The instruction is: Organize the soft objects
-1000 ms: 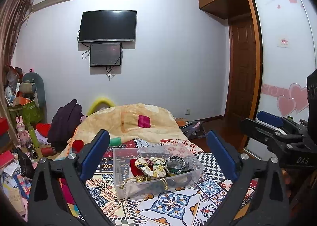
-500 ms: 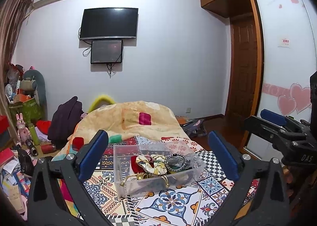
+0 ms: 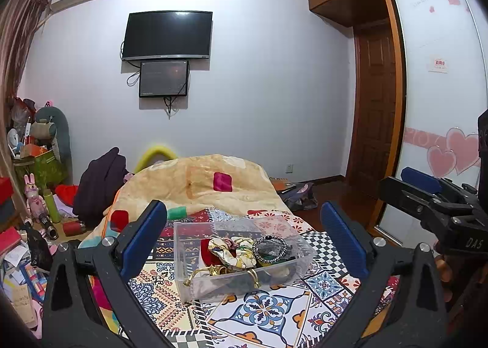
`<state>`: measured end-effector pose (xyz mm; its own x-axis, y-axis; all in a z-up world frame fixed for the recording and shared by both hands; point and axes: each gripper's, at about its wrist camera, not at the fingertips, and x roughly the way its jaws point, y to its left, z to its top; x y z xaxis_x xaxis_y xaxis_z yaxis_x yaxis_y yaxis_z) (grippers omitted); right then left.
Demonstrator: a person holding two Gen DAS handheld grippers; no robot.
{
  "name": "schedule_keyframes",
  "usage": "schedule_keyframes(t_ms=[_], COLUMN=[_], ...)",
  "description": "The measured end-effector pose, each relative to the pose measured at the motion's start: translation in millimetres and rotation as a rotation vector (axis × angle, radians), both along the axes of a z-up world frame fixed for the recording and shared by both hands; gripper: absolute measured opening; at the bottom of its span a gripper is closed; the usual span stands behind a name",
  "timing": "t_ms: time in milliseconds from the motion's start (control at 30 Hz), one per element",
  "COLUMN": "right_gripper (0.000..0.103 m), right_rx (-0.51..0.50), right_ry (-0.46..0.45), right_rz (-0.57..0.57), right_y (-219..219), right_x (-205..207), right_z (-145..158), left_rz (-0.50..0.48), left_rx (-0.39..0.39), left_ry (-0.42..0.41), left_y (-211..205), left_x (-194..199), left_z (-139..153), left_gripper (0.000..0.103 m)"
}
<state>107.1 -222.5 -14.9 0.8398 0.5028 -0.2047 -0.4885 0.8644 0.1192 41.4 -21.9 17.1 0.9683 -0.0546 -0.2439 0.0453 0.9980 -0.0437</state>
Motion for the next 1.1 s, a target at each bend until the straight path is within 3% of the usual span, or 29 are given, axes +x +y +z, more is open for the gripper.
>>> schedule_keyframes(t_ms=[1100], right_gripper=[0.103], right_rx=[-0.018], right_ry=[0.015], right_rz=[0.002], right_y=[3.1], right_x=[5.1], right_z=[-7.1], left_rz=[-0.03], left_rx=[-0.025], left_ry=[0.031], left_y=[0.7], left_x=[3.0], left_z=[-3.8], left_gripper=[0.103])
